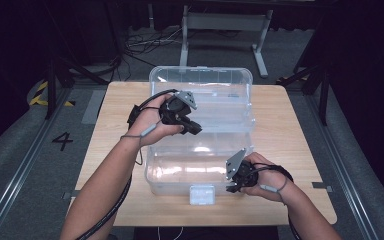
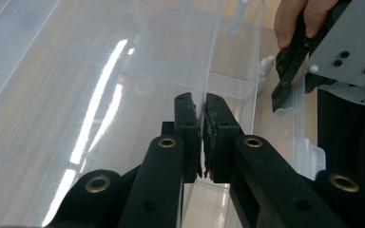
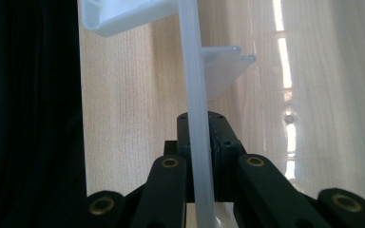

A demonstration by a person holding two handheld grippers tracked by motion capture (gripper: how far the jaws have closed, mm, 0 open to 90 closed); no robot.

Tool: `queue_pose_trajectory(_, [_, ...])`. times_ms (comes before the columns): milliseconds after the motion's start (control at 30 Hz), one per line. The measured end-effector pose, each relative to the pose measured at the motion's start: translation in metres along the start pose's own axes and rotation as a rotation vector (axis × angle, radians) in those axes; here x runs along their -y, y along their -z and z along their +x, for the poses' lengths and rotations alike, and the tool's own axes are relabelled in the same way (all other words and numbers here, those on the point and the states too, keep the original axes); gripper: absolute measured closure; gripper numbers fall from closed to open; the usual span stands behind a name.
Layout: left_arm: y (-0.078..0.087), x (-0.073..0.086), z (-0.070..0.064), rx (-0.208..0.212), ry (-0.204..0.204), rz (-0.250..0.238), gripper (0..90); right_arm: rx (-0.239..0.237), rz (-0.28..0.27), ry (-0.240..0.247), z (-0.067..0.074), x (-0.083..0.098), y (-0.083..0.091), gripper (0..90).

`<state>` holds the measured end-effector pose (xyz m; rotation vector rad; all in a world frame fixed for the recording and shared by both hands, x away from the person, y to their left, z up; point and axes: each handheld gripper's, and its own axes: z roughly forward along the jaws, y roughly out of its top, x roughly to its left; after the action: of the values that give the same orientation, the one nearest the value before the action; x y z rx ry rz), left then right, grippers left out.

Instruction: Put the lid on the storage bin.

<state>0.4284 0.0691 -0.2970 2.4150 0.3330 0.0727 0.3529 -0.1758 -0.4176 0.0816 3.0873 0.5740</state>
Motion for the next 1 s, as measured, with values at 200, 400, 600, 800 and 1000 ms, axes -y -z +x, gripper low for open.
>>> queue_pose_trajectory(200, [0.001, 0.001, -0.007, 0.001, -0.016, 0.014, 85.8, 0.001, 0.003, 0.004, 0.001, 0.0, 0.0, 84.9])
queue_pose_trajectory(400, [0.0, 0.002, -0.012, 0.013, -0.027, 0.024, 86.1, 0.009, 0.008, 0.006, 0.002, -0.001, 0.001, 84.2])
queue_pose_trajectory(600, [-0.001, 0.002, -0.019, 0.018, -0.045, 0.045, 86.5, 0.023, -0.004, 0.006, 0.004, -0.001, 0.005, 82.9])
queue_pose_trajectory(800, [-0.002, 0.003, -0.025, 0.023, -0.06, 0.056, 86.7, 0.029, -0.01, 0.007, 0.004, -0.001, 0.006, 82.4])
queue_pose_trajectory(1000, [-0.003, 0.007, -0.031, 0.03, -0.052, 0.058, 86.9, 0.043, -0.078, 0.01, 0.007, -0.002, 0.019, 80.1])
